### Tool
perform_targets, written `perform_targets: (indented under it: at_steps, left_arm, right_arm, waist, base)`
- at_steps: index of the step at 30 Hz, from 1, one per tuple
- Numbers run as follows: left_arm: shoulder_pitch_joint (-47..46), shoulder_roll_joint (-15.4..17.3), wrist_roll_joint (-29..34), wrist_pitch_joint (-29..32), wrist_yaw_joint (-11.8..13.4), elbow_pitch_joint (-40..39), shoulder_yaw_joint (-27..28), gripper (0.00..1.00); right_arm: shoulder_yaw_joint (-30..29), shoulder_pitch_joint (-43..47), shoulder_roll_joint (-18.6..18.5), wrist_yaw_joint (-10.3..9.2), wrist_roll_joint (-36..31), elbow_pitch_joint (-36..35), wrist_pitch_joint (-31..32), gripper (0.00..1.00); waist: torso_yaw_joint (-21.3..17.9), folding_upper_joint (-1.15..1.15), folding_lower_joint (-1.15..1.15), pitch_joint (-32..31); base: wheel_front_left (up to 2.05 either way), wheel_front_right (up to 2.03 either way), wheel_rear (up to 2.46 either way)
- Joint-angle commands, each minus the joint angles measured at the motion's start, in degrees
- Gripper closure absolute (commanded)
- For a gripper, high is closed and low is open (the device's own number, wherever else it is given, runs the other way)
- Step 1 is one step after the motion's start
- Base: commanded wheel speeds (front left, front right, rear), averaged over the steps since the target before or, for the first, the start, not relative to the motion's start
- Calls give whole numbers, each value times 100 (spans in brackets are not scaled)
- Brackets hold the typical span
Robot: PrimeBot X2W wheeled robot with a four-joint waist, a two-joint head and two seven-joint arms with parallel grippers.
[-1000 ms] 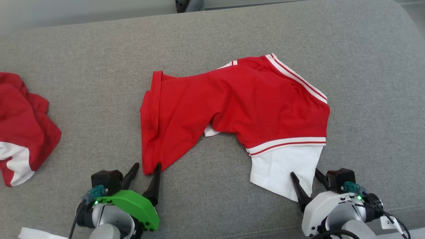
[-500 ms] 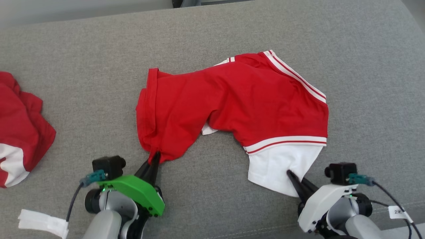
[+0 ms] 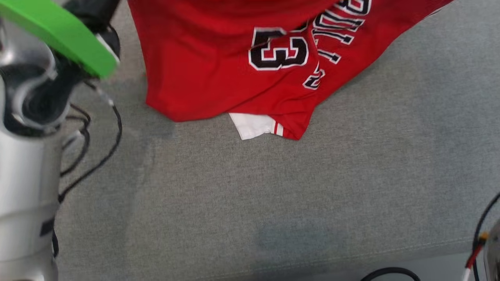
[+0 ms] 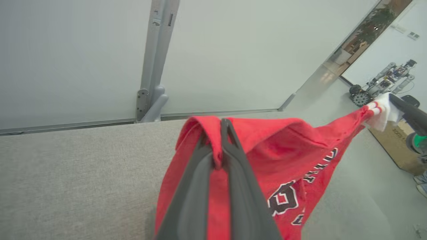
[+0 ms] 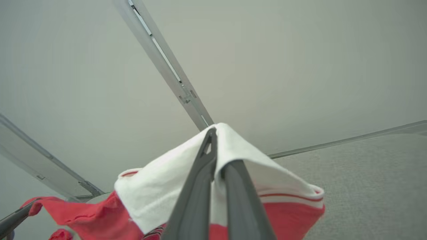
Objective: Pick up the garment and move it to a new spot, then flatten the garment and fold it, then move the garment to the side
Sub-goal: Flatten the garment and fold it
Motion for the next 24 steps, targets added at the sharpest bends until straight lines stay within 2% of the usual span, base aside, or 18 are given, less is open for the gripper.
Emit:
perform_targets:
  at_steps: [1, 3, 5, 9, 11, 14, 16, 19, 21, 23, 24]
  left_arm:
    - [-508, 15, 63, 83, 96, 256, 46, 100]
    - [-1242, -102, 179, 96, 212, 760, 43, 100]
    - [-1945, -253, 319, -106, 295, 1298, 63, 100]
    - [-3205, -576, 767, -1181, 411, 2361, 173, 100]
    - [-3708, -695, 988, -1740, 325, 2787, 137, 100]
    - [-4204, -758, 1219, -2415, 156, 3294, 56, 100]
    - [-4380, -717, 1338, -2759, 33, 3517, -12, 100]
    - [-4277, -669, 1271, -2979, -131, 3763, -164, 100]
    - [-3950, -554, 1306, -3005, -189, 3758, -465, 100]
    - [-3485, -437, 1082, -2967, -208, 3527, -823, 100]
    - [-3485, -437, 1082, -2967, -208, 3527, -823, 100]
  right_arm:
    - [-140, -660, 163, 2, -358, 303, 124, 100]
    - [-352, -1677, 460, 2, -903, 857, 177, 100]
    - [-499, -2627, 756, 2, -1450, 1374, -23, 100]
    - [-781, -4194, 1087, 2, -2435, 2379, -946, 100]
    - [-769, -4798, 1173, 2, -2797, 2795, -1460, 100]
    - [-619, -5347, 1219, 2, -2925, 3315, -1974, 100]
    - [-432, -5495, 1227, 2, -2763, 3538, -2135, 100]
    - [7, -5238, 969, 1, -2457, 3639, -2116, 100]
    - [390, -4812, 727, 1, -2116, 3475, -2097, 100]
    - [685, -4236, 469, 3, -1618, 3088, -2063, 100]
    - [685, -4236, 469, 3, -1618, 3088, -2063, 100]
  waist:
    - [249, 0, -1, 745]
    - [323, 0, -1, 934]
    - [389, 0, -1, 1085]
    - [492, 0, -1, 1269]
    - [517, 0, -1, 1336]
    - [507, 0, -1, 1325]
    - [476, 0, -1, 1294]
    - [411, 0, -1, 1238]
    - [378, 0, -1, 1167]
    - [349, 0, -1, 1043]
    - [349, 0, -1, 1043]
  base:
    - [0, 0, 0]
    - [0, 0, 0]
    - [0, 0, 0]
    - [0, 0, 0]
    - [0, 0, 0]
    - [0, 0, 0]
    - [0, 0, 0]
    - [0, 0, 0]
    - [0, 0, 0]
    - [0, 0, 0]
    - [0, 0, 0]
